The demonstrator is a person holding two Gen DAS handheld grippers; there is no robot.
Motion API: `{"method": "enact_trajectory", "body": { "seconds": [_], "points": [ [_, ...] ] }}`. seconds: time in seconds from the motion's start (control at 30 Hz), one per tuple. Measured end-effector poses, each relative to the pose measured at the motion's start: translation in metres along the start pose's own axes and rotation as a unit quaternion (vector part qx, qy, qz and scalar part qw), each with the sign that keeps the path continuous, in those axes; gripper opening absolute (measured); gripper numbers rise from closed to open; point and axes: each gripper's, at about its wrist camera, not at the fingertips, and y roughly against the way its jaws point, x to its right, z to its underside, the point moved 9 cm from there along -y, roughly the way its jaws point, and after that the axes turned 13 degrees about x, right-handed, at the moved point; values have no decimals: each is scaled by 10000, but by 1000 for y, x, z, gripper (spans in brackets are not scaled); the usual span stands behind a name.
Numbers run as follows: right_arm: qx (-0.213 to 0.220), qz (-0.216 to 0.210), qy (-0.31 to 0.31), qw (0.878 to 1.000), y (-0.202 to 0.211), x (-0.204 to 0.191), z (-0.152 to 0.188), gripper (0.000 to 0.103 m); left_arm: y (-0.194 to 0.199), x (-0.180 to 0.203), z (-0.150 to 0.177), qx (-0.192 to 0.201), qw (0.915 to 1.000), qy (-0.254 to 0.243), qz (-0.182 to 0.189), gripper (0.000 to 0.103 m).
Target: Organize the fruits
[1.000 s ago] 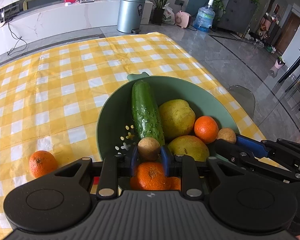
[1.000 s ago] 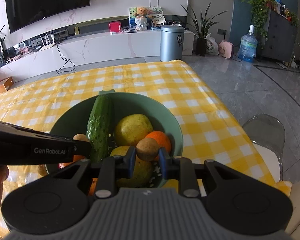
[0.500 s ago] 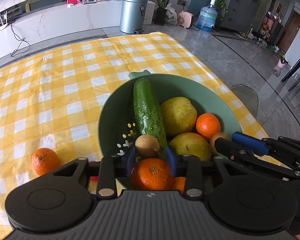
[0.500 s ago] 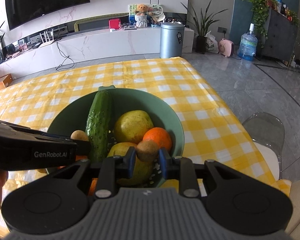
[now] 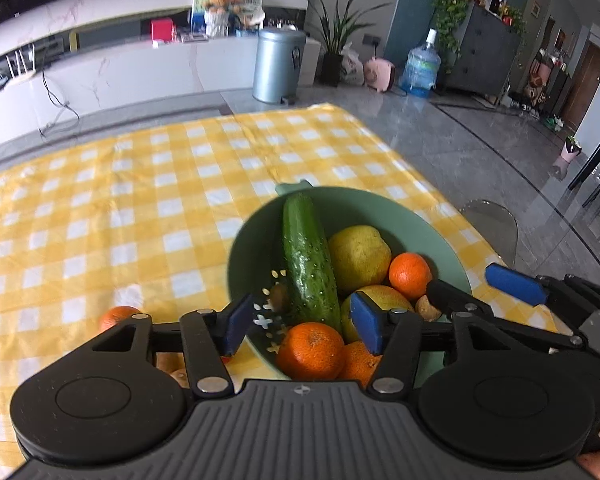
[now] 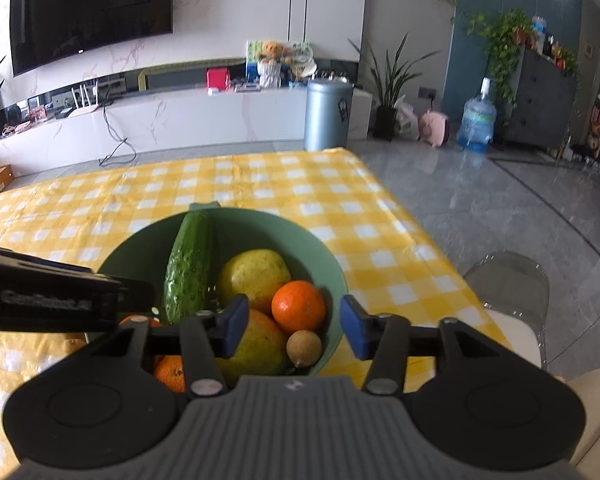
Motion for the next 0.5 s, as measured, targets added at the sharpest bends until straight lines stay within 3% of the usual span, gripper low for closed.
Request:
{"method": "enact_trajectory", "body": {
  "seconds": [0.23,0.37,0.5],
  "points": [
    [389,134,-222,9989,19,3,-9,64,25,-14,-4,237,9994,-100,-231,67],
    [457,-15,-637,9969,30,-2,-6,64,37,-20,-3,353,9988,-145,-302,67],
    [610,-75,-665,9959,41,-12,-5,64,48,-27,1,404,9981,-252,-379,67]
  ]
}}
